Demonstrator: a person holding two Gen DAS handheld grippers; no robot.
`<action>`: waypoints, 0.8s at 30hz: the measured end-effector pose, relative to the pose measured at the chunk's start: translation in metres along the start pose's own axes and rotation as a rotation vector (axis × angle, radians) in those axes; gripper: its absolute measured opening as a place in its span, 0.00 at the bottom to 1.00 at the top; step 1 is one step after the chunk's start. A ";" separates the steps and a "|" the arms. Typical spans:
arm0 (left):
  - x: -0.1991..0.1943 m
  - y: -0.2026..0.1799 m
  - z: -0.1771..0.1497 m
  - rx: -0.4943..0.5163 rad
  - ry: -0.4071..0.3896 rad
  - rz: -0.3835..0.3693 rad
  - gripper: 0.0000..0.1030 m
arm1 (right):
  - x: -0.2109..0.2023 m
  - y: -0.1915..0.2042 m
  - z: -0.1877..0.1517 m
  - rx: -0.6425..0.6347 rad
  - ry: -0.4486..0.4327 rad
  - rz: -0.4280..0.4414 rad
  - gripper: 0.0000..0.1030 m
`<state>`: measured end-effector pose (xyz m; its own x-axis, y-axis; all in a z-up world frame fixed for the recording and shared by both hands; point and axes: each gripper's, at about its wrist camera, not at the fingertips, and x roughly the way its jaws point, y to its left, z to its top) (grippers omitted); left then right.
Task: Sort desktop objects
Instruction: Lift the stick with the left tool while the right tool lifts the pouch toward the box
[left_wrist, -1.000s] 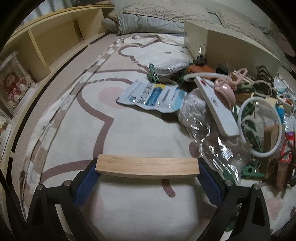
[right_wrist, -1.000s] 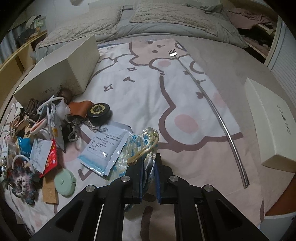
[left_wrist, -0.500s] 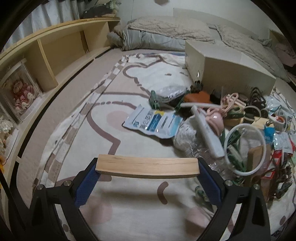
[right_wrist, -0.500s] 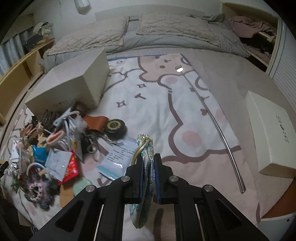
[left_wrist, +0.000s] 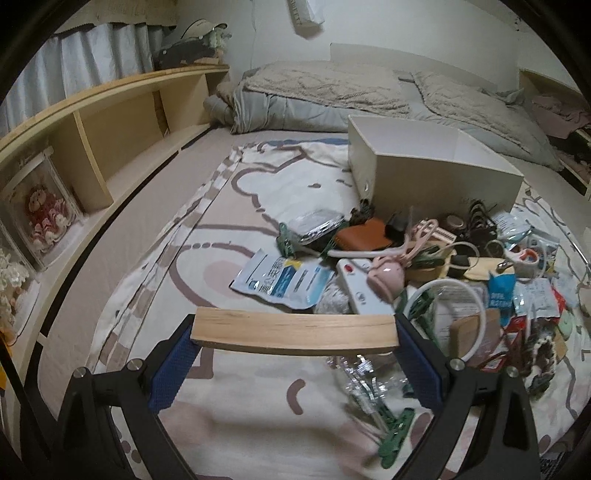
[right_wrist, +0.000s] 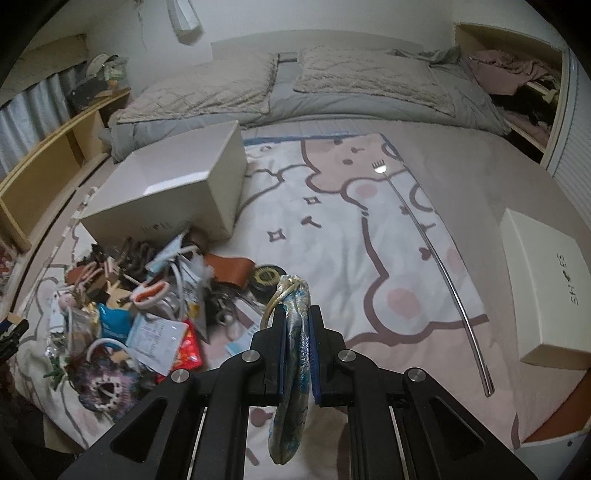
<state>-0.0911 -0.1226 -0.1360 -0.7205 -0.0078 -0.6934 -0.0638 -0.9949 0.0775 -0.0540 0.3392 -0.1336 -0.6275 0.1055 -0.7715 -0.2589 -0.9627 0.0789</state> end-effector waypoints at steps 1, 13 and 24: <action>-0.003 -0.002 0.001 0.003 -0.007 -0.005 0.97 | -0.002 0.002 0.001 -0.001 -0.006 0.006 0.10; -0.029 -0.024 0.011 0.027 -0.066 -0.057 0.97 | -0.024 0.033 0.011 -0.036 -0.061 0.085 0.11; -0.046 -0.041 0.024 0.031 -0.098 -0.092 0.97 | -0.039 0.061 0.021 -0.058 -0.094 0.150 0.10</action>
<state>-0.0719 -0.0786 -0.0897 -0.7744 0.0941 -0.6256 -0.1523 -0.9875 0.0400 -0.0607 0.2817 -0.0858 -0.7223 -0.0201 -0.6913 -0.1164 -0.9818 0.1502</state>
